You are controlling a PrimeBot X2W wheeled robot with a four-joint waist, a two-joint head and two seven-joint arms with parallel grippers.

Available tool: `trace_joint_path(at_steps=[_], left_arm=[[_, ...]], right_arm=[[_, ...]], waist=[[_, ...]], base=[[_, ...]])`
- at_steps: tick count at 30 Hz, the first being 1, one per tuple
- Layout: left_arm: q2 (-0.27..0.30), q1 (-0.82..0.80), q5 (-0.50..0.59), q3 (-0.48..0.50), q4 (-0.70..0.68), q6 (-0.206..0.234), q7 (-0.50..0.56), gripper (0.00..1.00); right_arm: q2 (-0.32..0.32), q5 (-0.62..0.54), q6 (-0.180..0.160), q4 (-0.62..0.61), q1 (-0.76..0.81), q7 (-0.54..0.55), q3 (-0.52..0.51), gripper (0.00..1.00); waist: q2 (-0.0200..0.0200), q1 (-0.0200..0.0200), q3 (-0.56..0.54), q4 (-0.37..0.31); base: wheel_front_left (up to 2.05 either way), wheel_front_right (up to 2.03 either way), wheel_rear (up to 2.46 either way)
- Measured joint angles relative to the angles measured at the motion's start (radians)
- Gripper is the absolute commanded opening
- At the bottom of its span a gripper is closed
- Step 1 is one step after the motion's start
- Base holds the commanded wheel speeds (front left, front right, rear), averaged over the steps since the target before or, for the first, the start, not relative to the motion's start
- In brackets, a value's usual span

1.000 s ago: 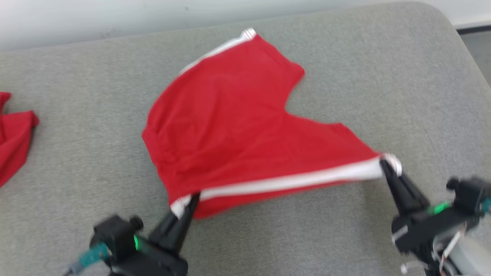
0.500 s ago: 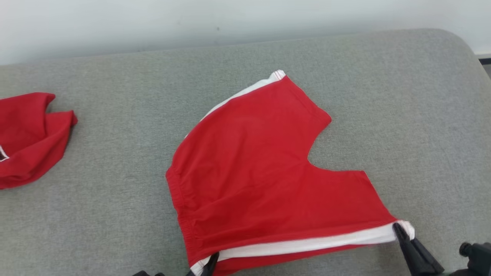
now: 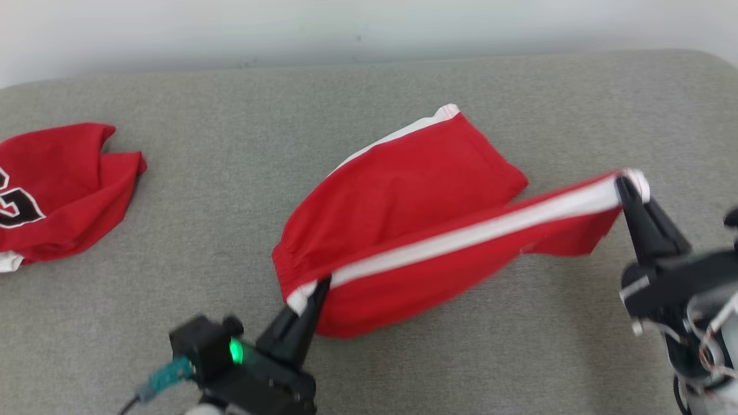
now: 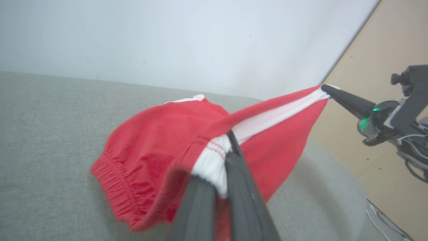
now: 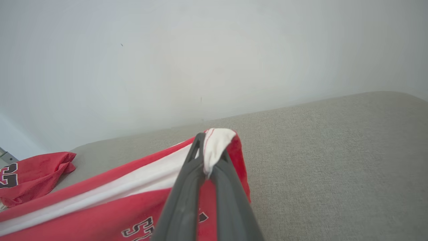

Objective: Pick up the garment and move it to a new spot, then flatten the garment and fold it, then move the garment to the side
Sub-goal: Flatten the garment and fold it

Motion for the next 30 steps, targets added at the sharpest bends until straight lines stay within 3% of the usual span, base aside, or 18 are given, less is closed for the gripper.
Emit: trace_joint_path(at_steps=[14,24,25,26,27,28,30], left_arm=[[-0.124,-0.369,-0.071,0.010,0.288,-0.010,0.000,0.00],[-0.159,-0.463,-0.073,0.004,0.376,-0.011,0.000,0.00],[-0.162,-0.464,-0.071,-0.004,0.389,-0.011,0.000,0.00],[-0.163,-0.465,-0.064,-0.012,0.397,-0.011,0.000,0.04],[-0.163,-0.465,-0.059,-0.009,0.396,-0.011,0.000,0.27],[-0.165,-0.467,-0.056,-0.007,0.397,-0.011,0.000,1.00],[-0.162,-0.467,-0.040,-0.016,0.403,-0.011,0.000,1.00]], right_arm=[[0.032,-0.109,0.000,0.483,-0.588,0.014,0.104,0.00],[0.055,-0.132,0.000,0.779,-0.795,-0.040,0.220,0.00],[0.057,-0.129,0.000,0.802,-0.802,-0.048,0.231,0.14],[0.059,-0.129,0.000,0.816,-0.806,-0.056,0.247,0.98],[0.062,-0.126,0.000,0.828,-0.809,-0.064,0.260,1.00],[0.063,-0.119,0.000,0.838,-0.812,-0.070,0.275,1.00],[0.060,-0.105,0.000,0.851,-0.812,-0.083,0.305,1.00]], waist=[[0.0001,0.0003,0.142,0.096],[0.0001,0.0003,0.242,0.168],[0.0001,0.0004,0.247,0.175],[0.0002,0.0003,0.251,0.180],[0.0002,0.0002,0.254,0.185],[0.0001,0.0002,0.256,0.189],[0.0002,0.0002,0.254,0.191]], base=[[0.00,0.00,0.00],[0.00,0.00,0.00],[0.00,0.00,0.00],[0.00,0.00,0.00],[0.00,0.00,0.00],[0.00,0.00,0.00],[0.00,0.00,0.00]])
